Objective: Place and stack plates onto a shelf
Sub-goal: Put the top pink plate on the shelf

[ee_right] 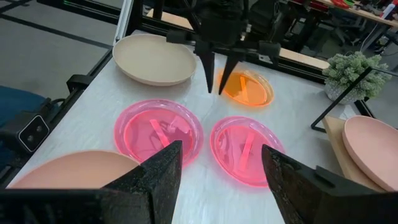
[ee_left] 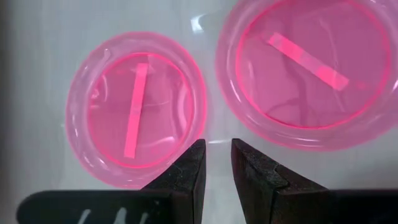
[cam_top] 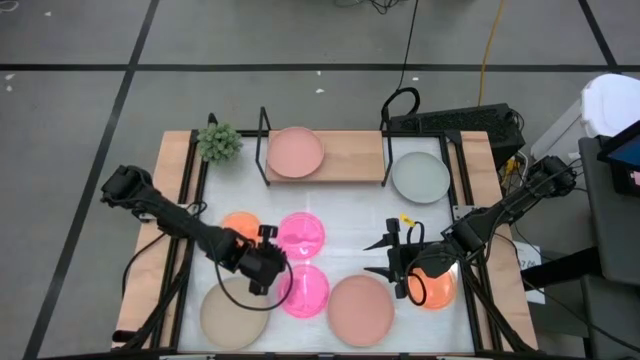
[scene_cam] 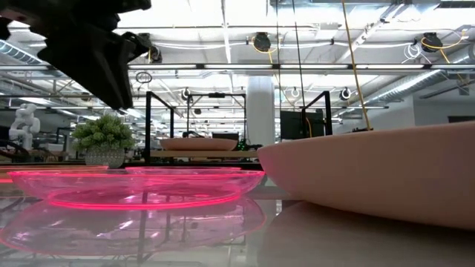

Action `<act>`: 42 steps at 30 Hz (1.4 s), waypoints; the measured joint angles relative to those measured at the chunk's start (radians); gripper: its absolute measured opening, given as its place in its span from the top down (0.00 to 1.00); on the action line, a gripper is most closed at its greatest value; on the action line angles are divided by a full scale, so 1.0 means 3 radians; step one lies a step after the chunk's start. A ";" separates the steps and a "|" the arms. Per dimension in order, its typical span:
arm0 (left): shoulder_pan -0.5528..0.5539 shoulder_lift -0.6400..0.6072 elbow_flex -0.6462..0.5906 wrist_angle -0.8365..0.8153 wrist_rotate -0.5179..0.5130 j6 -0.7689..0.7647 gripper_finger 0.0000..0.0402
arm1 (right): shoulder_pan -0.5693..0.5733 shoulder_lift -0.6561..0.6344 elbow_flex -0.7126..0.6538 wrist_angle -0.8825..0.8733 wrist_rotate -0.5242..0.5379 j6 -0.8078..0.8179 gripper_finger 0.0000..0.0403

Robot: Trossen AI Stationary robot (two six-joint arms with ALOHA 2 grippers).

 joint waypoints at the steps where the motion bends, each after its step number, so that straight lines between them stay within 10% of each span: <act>1: -0.0017 0.0000 0.0000 0.0000 -0.0013 -0.0001 0.79 | 0.0000 0.0000 0.0000 0.0000 0.0000 -0.0001 0.50; 42: 0.0380 0.0029 -0.0847 0.0759 -0.0059 0.1748 0.79 | 0.0000 0.0075 0.0000 -0.0075 -0.0001 0.0079 0.50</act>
